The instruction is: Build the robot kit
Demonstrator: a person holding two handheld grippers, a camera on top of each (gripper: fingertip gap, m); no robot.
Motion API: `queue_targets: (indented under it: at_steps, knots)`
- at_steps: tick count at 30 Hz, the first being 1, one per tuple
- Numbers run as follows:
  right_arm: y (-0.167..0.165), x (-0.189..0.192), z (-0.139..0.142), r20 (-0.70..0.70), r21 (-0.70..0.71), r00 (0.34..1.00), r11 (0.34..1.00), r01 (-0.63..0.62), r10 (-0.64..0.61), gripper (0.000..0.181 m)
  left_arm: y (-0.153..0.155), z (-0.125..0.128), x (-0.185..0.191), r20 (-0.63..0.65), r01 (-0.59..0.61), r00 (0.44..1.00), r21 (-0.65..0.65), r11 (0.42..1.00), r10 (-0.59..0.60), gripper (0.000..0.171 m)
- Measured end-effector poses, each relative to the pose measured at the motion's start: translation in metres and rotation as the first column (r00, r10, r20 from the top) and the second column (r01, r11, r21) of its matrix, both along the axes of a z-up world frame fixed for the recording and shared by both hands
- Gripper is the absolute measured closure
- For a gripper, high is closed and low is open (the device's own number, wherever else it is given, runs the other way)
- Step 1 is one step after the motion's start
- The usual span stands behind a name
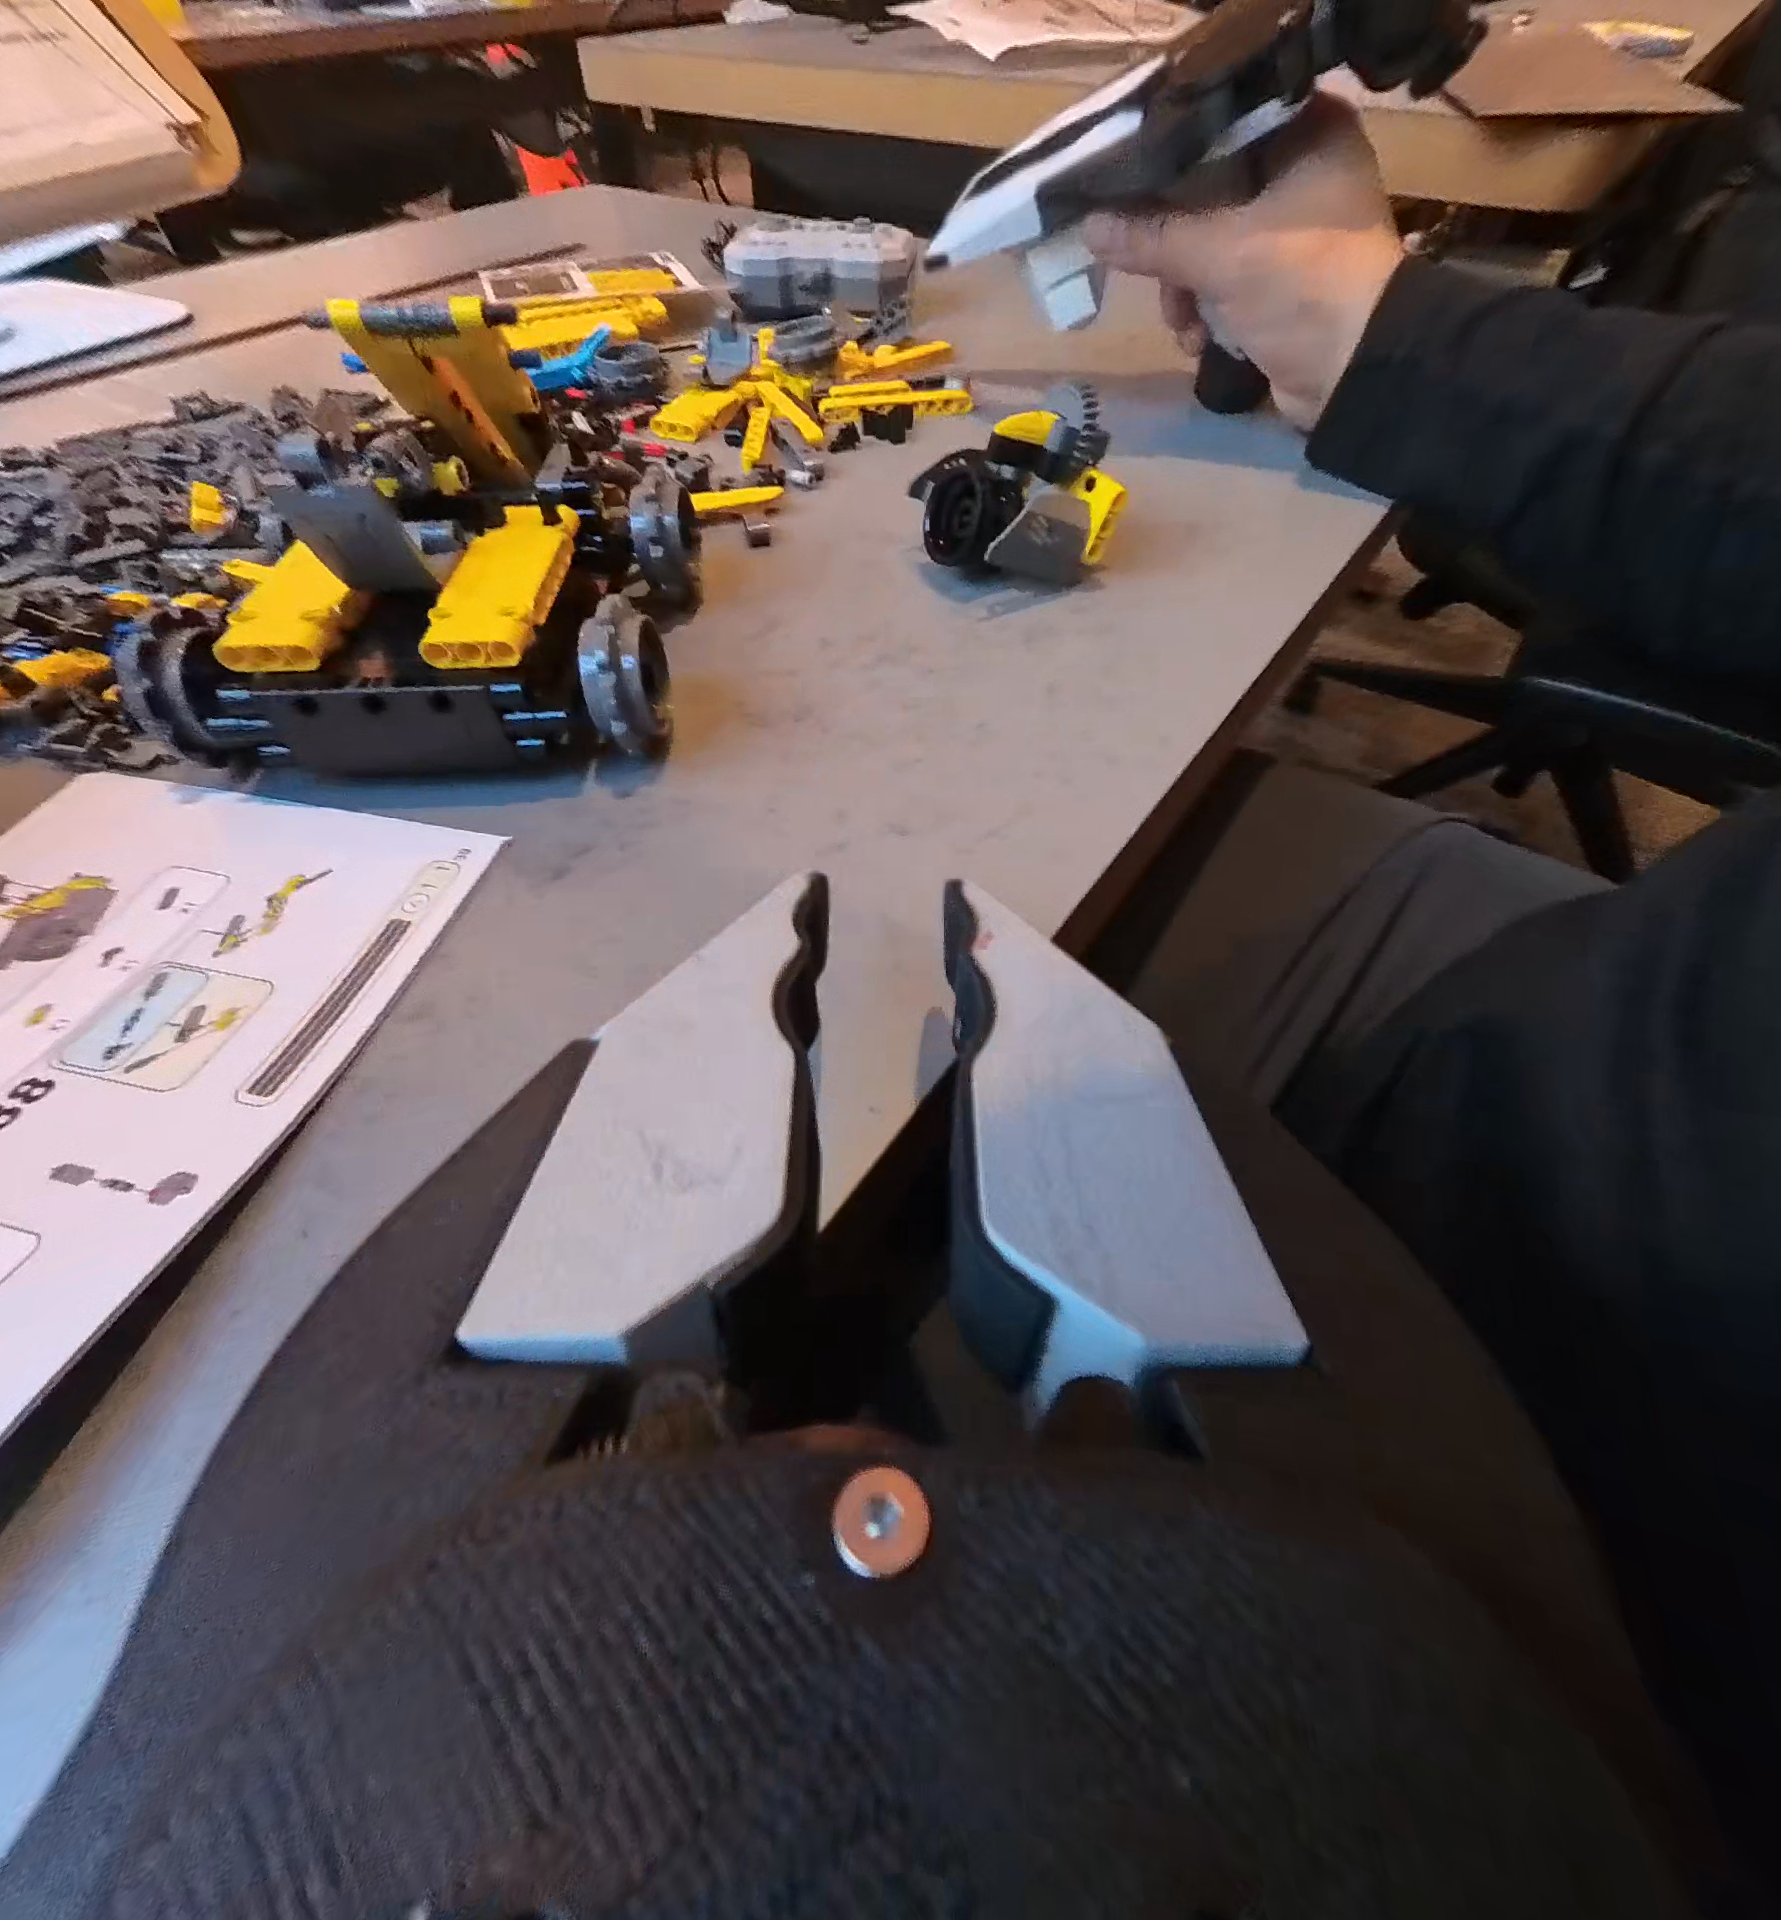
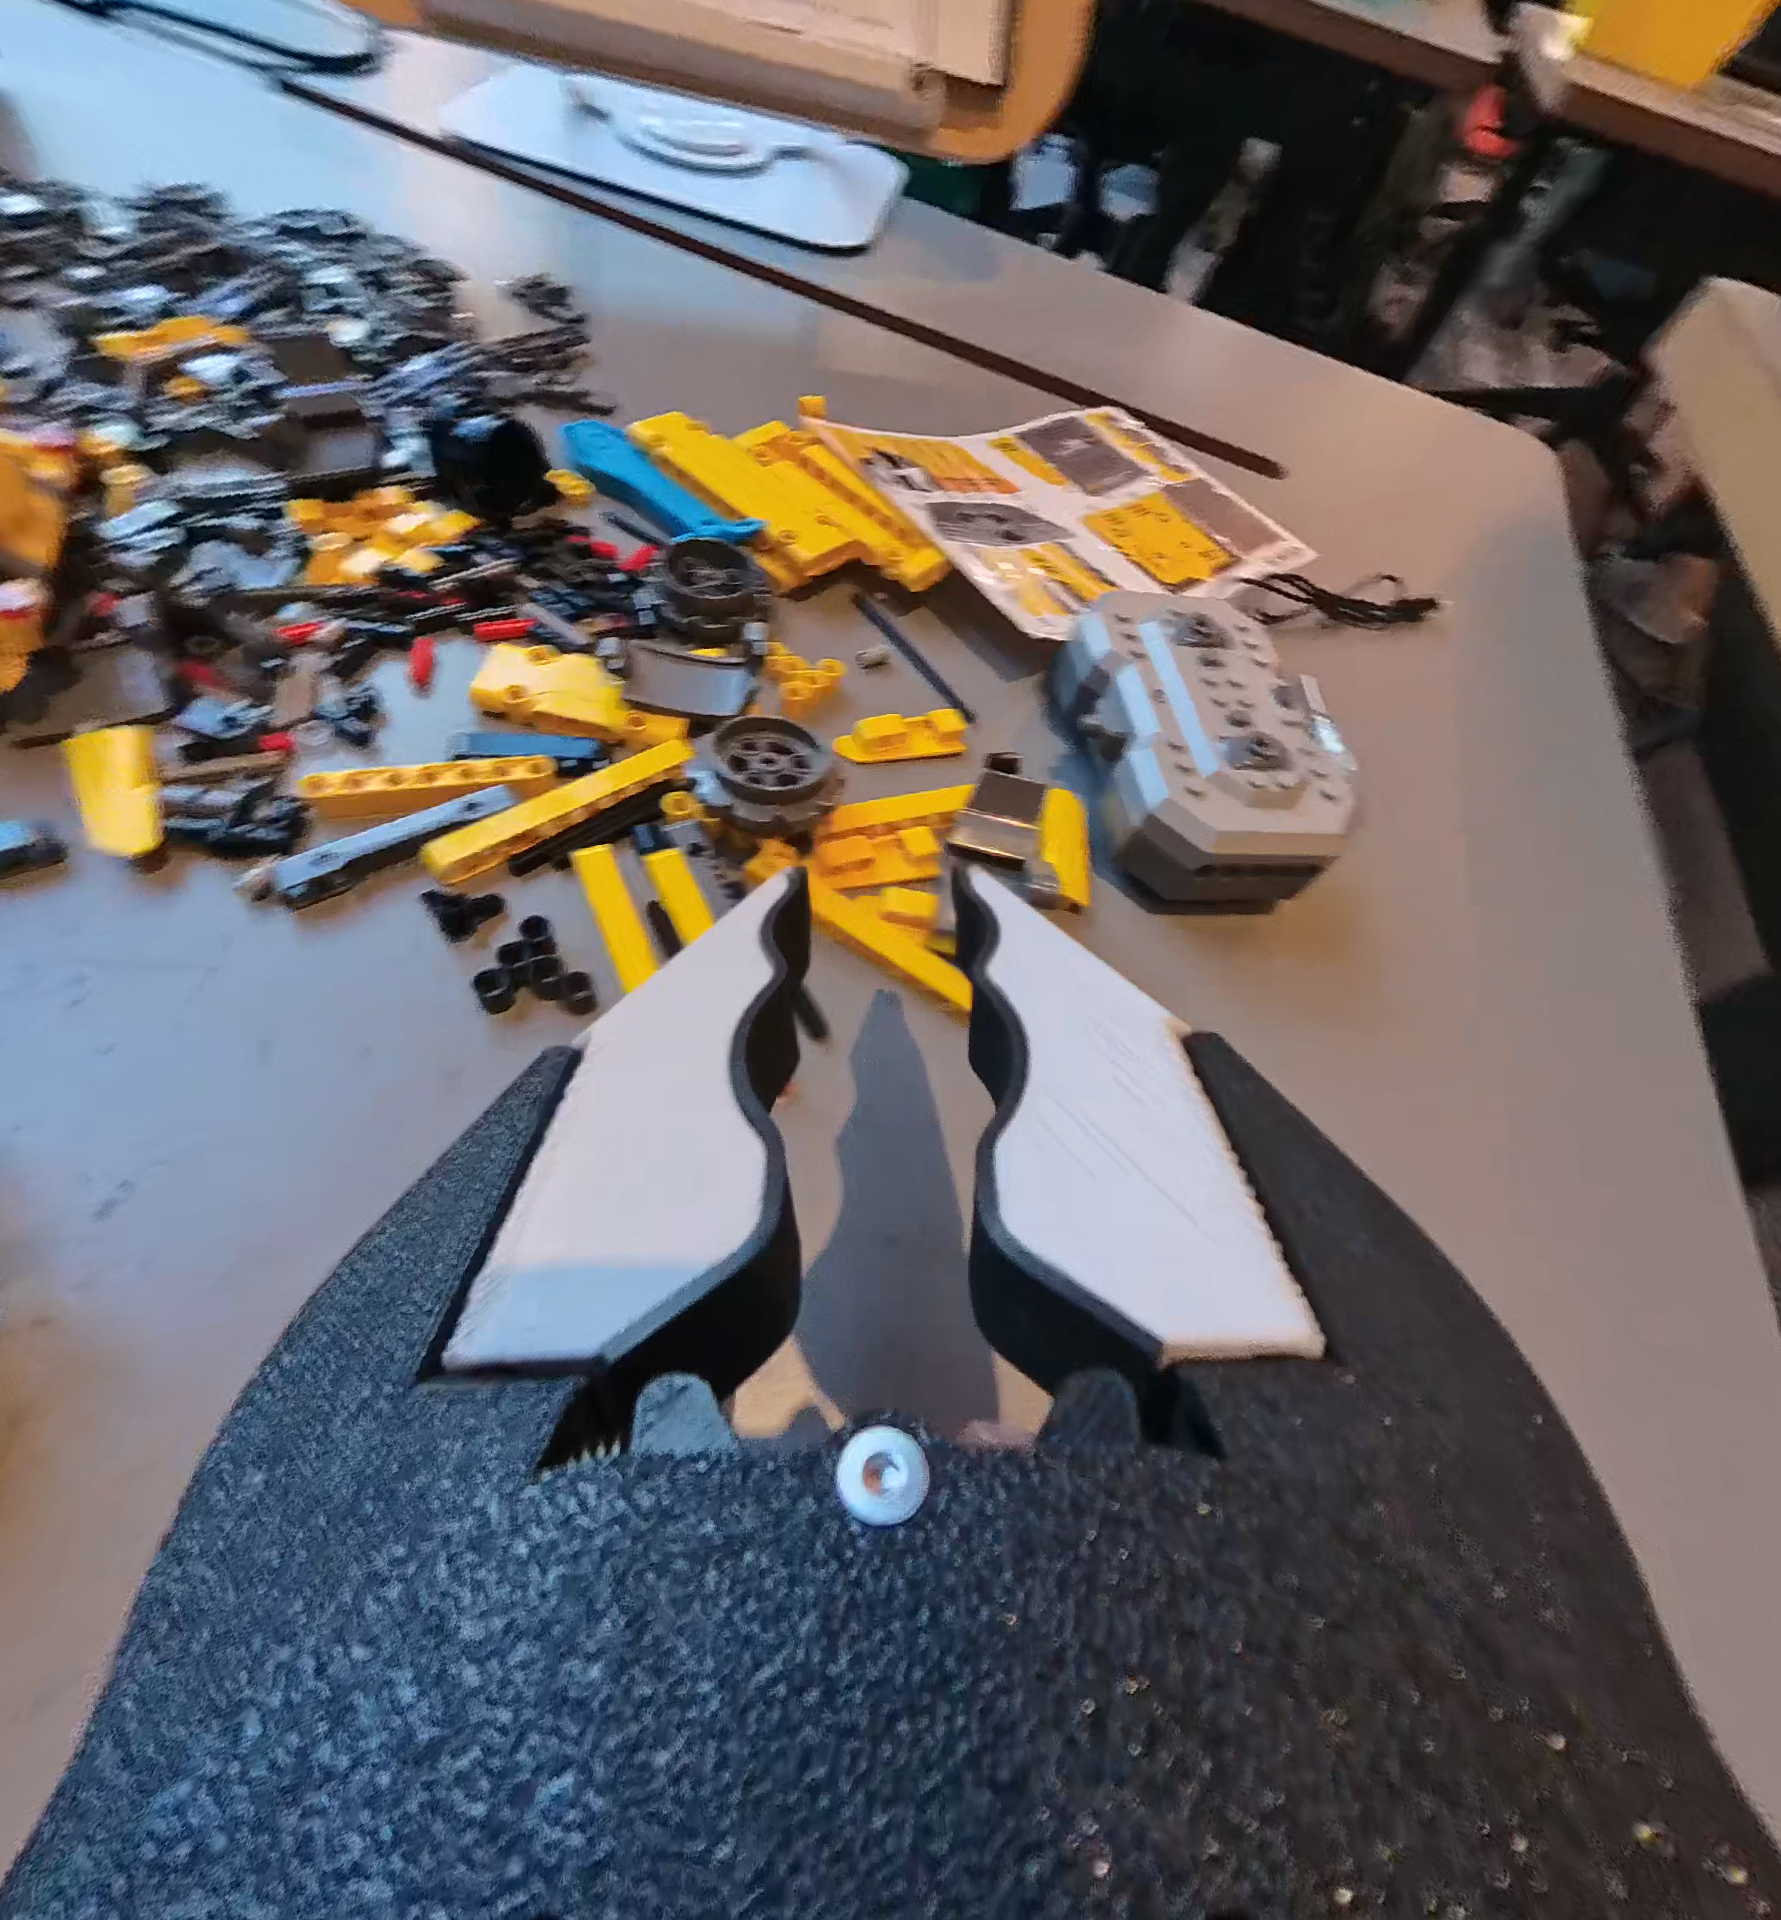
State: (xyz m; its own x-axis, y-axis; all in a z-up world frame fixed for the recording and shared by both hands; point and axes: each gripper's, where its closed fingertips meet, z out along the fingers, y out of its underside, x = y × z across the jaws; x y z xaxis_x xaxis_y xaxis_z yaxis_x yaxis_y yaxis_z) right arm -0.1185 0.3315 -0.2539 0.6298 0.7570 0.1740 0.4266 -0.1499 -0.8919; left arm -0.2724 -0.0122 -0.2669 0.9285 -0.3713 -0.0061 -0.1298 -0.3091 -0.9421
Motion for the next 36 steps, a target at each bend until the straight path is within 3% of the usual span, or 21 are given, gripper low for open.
queue_targets:
  at_steps: [2,4,12,17,21,25,36]
  knots:
    - [0.013,0.016,-0.001,0.026,0.022,0.993,0.994,0.111,-0.112,0.162,0.0,0.0,-0.001,0.017,0.007,1.0,-0.002,1.0,-0.007,0.152]
    - [0.017,0.021,-0.005,0.052,0.015,0.989,0.991,0.135,-0.135,0.162,-0.001,0.003,-0.002,0.046,0.012,0.999,0.0,1.0,-0.012,0.152]
    - [0.016,0.008,-0.013,0.092,-0.009,0.994,0.998,0.063,-0.062,0.161,-0.002,-0.001,-0.006,0.088,0.018,0.996,-0.025,1.0,-0.016,0.154]
    - [0.005,-0.025,-0.013,0.065,-0.053,0.99,0.991,-0.122,0.126,0.141,-0.001,-0.001,-0.006,0.097,0.016,0.995,-0.024,1.0,-0.014,0.154]
    - [0.006,-0.048,-0.025,0.108,-0.129,0.97,0.971,-0.202,0.217,0.139,0.003,-0.003,-0.007,0.112,0.012,0.994,-0.031,0.999,-0.009,0.155]
    - [0.019,-0.06,-0.035,0.172,-0.165,0.958,0.966,-0.201,0.229,0.149,0.005,-0.002,-0.007,0.122,0.008,0.992,-0.03,1.0,-0.004,0.156]
    - [0.031,-0.057,-0.018,0.023,-0.163,0.987,0.974,-0.154,0.16,0.15,0.006,-0.002,-0.008,0.13,0.016,0.991,-0.03,0.999,-0.012,0.158]
